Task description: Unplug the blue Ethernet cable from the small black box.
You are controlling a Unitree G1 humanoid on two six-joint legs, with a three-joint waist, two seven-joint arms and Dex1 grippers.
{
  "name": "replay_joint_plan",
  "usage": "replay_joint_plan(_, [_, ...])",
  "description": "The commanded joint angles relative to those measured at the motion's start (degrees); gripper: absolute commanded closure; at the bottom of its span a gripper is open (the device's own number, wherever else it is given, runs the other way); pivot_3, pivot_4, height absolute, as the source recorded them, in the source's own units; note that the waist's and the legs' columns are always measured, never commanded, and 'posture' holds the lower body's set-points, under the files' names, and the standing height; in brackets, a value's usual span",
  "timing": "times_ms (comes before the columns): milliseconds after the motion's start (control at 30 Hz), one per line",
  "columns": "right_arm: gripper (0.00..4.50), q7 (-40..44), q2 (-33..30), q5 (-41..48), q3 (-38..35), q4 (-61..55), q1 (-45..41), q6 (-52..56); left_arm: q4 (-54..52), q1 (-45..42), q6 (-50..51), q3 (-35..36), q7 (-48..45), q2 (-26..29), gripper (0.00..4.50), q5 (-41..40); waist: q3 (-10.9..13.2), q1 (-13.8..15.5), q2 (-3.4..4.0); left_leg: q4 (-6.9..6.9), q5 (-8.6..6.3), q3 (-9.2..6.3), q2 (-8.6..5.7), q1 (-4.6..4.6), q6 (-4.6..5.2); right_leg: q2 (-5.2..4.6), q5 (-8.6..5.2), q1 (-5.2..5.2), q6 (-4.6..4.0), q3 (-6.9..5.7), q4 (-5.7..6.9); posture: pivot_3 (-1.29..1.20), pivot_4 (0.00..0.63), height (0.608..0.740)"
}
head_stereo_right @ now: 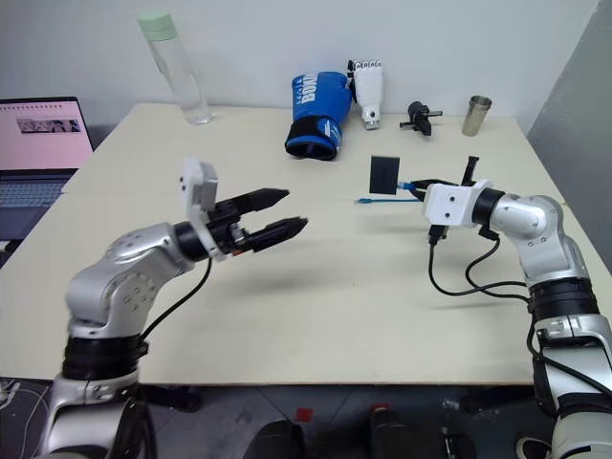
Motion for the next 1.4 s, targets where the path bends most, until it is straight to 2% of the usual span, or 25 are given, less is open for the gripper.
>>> replay_joint_plan(33, [4.45,-14.27,-0.19,-10.01,0.5,-5.48,-0.17,-6.04,5.35,-5.2,-2.25,-1.87,-2.42,-1.88,0.0,1.1,0.0,-0.07,0.0,0.0,0.08,0.0,0.01,-0.01,-0.15,0.0,0.0,-0.01,0.0,-0.01,0.0,0.0,0.15,0.74])
replay_joint_plan(133, [4.45,-20.0,-0.93,-14.58,1.47,-7.05,0.31,-8.32,10.36,-8.64,-4.82,-3.14,-5.01,-2.64,0.0,2.87,0.0,-0.11,0.0,-0.02,0.11,0.0,0.0,0.01,-0.18,0.01,0.0,-0.01,0.0,0.01,-0.01,0.0,0.15,0.74])
replay_joint_plan(267, [4.45,-23.51,-1.56,-16.64,2.41,-8.41,1.74,-10.22,15.24,-12.87,-8.44,-4.33,-7.96,-3.5,0.0,5.02,0.0,0.12,-0.01,0.0,0.11,0.02,-0.02,-0.01,-0.19,0.0,0.0,0.01,0.0,0.0,-0.04,0.0,0.15,0.74])
replay_joint_plan(600, [4.45,-24.48,0.91,-15.86,5.07,-10.74,2.55,-9.17,20.91,-16.09,-14.16,-6.05,-11.09,-6.78,0.0,8.98,0.0,0.12,-0.01,0.0,0.1,0.02,-0.04,-0.01,-0.17,-0.01,0.0,0.02,0.0,0.01,-0.08,0.0,0.15,0.74])
replay_joint_plan(700, [4.45,-24.23,1.23,-15.57,5.64,-10.5,2.04,-8.95,21.71,-15.98,-15.32,-5.77,-11.16,-7.07,0.44,9.81,0.0,0.11,-0.01,-0.01,0.11,0.01,-0.04,-0.01,-0.18,0.0,0.0,0.02,0.0,0.0,-0.07,0.0,0.15,0.74])
replay_joint_plan(1167, [4.45,-23.96,1.43,-13.55,6.72,-6.83,0.37,-8.94,21.12,-14.95,-15.12,-4.79,-12.72,-5.47,3.6,10.43,0.0,0.12,-0.01,0.0,0.08,-0.01,-0.04,-0.01,-0.13,-0.01,0.0,0.03,0.0,-0.01,-0.07,0.0,0.15,0.74])
replay_joint_plan(1200, [4.45,-23.99,1.34,-13.39,6.66,-6.53,0.27,-8.89,21.15,-14.74,-15.25,-4.84,-12.89,-5.37,3.71,10.6,0.0,0.12,-0.01,0.0,0.08,0.0,-0.04,-0.01,-0.14,-0.01,0.0,0.03,0.0,-0.01,-0.07,0.0,0.15,0.74])
replay_joint_plan(1400, [4.45,-20.59,1.64,-9.94,7.24,-8.12,1.34,-7.92,23.47,-15.78,-15.57,-4.29,-12.61,-5.81,3.71,10.92,0.0,0.12,-0.01,0.0,0.07,0.0,-0.04,-0.01,-0.13,-0.01,0.0,0.03,0.0,0.0,-0.07,0.0,0.15,0.74])
